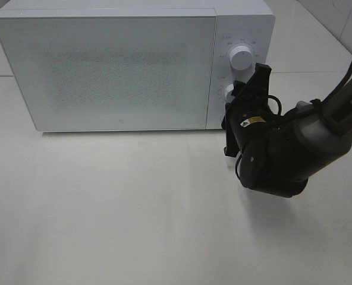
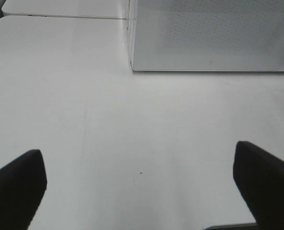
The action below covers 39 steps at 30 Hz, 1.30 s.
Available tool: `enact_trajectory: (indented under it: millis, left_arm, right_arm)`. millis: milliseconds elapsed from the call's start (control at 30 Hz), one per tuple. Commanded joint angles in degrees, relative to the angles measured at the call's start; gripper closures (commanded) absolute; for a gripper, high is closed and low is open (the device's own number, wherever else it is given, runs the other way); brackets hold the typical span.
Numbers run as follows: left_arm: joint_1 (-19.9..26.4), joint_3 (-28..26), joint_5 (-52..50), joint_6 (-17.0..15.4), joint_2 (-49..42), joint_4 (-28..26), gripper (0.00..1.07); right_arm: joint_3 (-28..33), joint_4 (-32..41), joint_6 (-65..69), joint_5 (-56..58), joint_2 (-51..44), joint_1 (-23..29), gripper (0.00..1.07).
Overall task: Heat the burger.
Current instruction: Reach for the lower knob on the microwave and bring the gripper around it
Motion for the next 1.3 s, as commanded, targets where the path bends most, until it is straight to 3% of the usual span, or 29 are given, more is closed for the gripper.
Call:
enact_trajectory:
  millis: [33,367,967,1133,1300]
  left_arm:
    - [0.11,0.17,-0.52,-0.06,-1.49,-0.46,0.09]
    - [0.11,0.17,-0.52,-0.06,-1.49,-0.46,0.09]
    - [0.11,0.17,-0.52,-0.06,-1.49,-0.46,0.09]
    - [0.11,0.17,-0.52,-0.06,-1.49,-0.46,0.09]
    - [0.11,0.17,-0.52,-0.06,-1.49,-0.46,0.09]
  right_arm:
    - [-0.63,0.57,-0.23,-6.36,-0.23,-0.23,0.97]
    - [-0.57,-0.69,-2.75,-6.36,-0.23,-0.23,0.9]
    - [-0.57,0.29,-9.57,-6.3,-0.4,-0.17,0.55]
    - [1.89,-0.29,-11.63,-6.19,-2.92,-0.06,0.4]
    - [4.13,-2.92,-12.55,-4.7,-4.41,-0.06,0.34]
